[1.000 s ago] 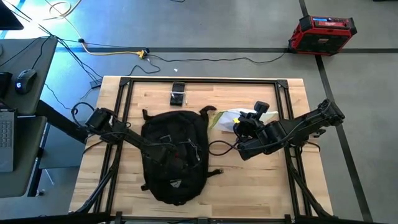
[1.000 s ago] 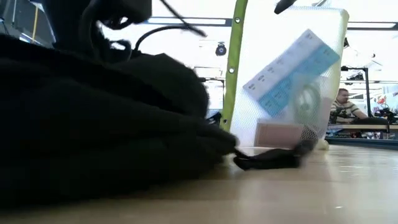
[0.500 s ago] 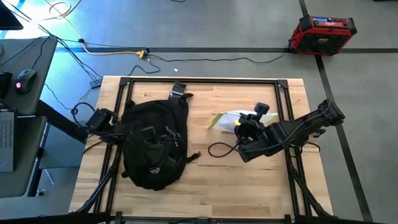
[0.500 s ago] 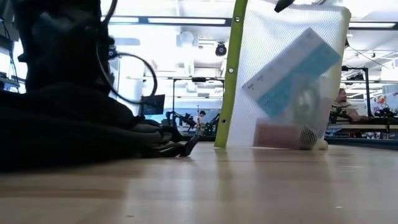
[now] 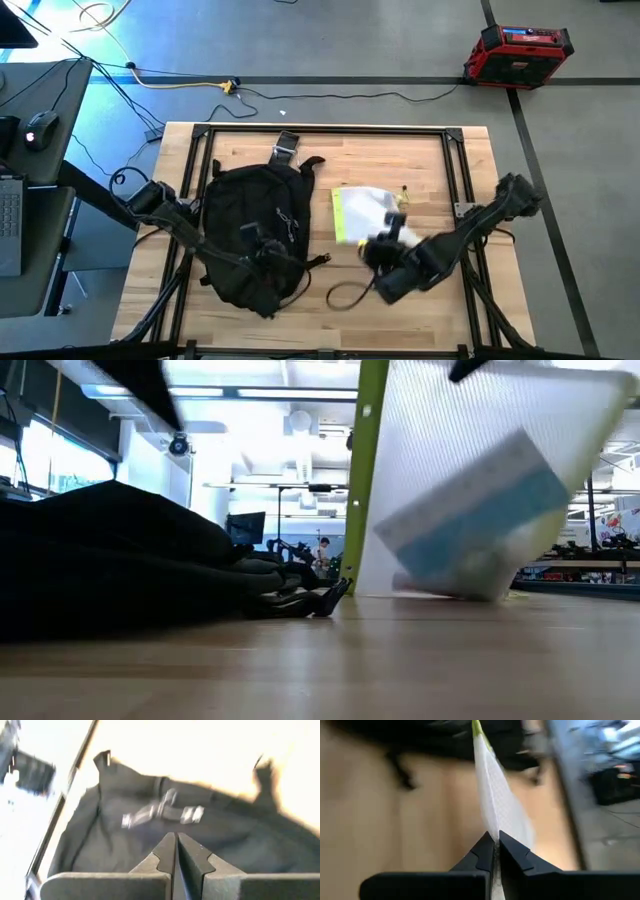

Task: Unpack backpack
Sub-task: Remove the green zip bag from the black backpack

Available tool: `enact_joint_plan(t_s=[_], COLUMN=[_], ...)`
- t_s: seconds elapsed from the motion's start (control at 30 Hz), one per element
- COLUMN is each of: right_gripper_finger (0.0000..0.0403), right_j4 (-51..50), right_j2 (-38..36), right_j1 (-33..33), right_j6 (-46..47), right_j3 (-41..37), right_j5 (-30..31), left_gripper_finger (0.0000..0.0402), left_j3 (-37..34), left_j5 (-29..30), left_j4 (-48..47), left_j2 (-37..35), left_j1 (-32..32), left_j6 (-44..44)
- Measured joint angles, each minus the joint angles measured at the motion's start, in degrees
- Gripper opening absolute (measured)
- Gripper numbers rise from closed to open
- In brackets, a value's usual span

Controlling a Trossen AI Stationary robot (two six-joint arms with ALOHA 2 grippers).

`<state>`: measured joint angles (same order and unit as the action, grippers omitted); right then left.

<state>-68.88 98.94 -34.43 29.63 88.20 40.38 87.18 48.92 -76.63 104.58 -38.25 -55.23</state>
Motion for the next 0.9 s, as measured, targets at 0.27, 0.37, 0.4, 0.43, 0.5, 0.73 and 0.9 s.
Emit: enact_joint_plan(t_s=[0.27,0.37,0.4,0.43,0.5,0.73,0.9], right_gripper_finger=[0.0,0.0002,0.0006,0.0011,0.0028,0.0116,0.0165], right_j4=[21.56,27.28,27.93,27.99,27.2,15.68,2.11], right_j2=[12.34,14.89,15.33,15.57,15.74,15.74,15.74], right_j1=[-1.06,-0.57,-0.45,-0.42,-0.41,-5.06,-10.46], right_j6=[-14.36,-17.84,-17.64,-16.8,-14.48,1.46,14.35], right_j3=[0.0,0.0,0.0,0.0,0.0,0.0,0.0], right_j5=[-11.2,-13.81,-15.06,-16.48,-19.58,-24.96,-27.77], left_gripper_finger=[0.0014,0.0022,0.0024,0.0026,0.003,0.004,0.0052], left_j3=[-0.1,-0.79,-1.09,-1.43,-2.45,-8.39,-9.91], left_j5=[8.67,8.46,8.3,8.02,6.84,-0.74,-8.97], left_j4=[12.32,14.83,15.73,16.72,19.07,37.71,52.33], left_j2=[0.29,0.52,0.5,0.46,0.46,0.48,0.48], left_j1=[-1.12,-0.48,-0.26,-0.01,0.57,4.9,9.24], left_j6=[5.38,6.56,6.5,6.48,7.49,19.37,30.47])
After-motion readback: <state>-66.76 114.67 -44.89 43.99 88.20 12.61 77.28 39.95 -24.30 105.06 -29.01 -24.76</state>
